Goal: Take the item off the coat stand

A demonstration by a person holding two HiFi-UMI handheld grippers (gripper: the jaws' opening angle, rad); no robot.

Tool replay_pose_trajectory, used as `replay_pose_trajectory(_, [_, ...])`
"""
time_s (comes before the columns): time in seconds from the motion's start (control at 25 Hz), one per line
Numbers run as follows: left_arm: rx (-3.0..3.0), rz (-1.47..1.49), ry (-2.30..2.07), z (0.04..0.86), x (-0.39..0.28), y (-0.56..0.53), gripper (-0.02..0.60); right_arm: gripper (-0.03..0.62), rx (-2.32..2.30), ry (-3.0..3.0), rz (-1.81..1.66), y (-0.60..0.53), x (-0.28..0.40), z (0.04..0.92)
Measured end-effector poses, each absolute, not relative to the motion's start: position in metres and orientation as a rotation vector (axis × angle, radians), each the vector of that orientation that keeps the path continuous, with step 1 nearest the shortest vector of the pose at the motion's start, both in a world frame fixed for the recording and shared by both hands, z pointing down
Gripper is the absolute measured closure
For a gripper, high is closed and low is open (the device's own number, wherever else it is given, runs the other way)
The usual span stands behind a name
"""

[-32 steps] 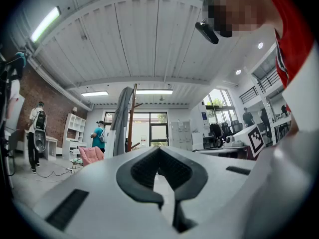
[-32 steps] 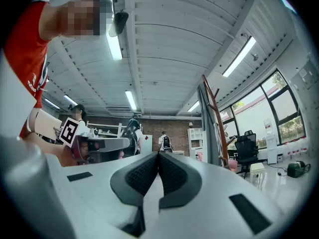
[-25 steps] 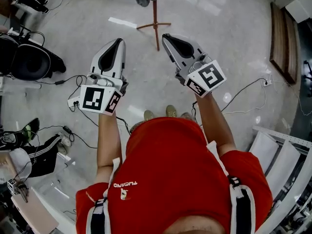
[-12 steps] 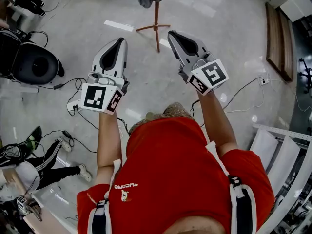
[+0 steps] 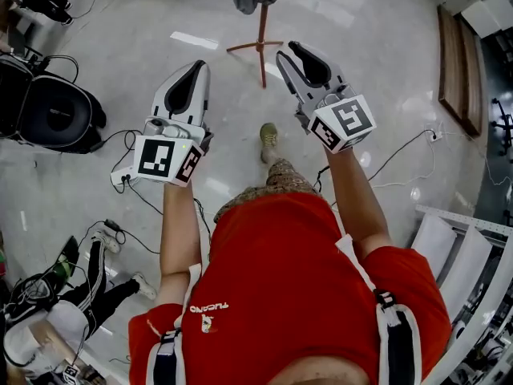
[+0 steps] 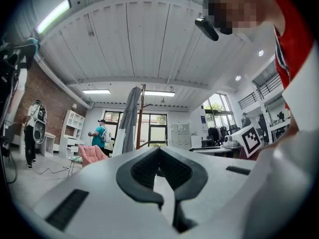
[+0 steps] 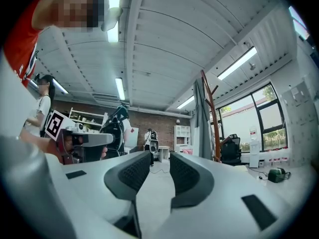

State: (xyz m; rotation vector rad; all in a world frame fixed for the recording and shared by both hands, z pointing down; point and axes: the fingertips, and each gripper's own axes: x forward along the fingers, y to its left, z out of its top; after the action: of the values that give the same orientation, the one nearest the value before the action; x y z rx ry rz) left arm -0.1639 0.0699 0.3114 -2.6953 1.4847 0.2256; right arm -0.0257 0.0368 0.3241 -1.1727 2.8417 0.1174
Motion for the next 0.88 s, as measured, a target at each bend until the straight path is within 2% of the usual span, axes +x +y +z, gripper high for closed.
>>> replay_pose_trajectory(0.24, [-2.688,0.19,1.508,0.317,-0.153,0.039,0.572,0.414,-1.233,2.843,0.114,-0.003,-0.012,0.337])
replay_pose_trajectory(0.88, [-2.637,0.11,1.604,0.329,-0.141,-0.187,0.572,0.381,-1.453,2.918,0.094,-0.251,0.014,0.399])
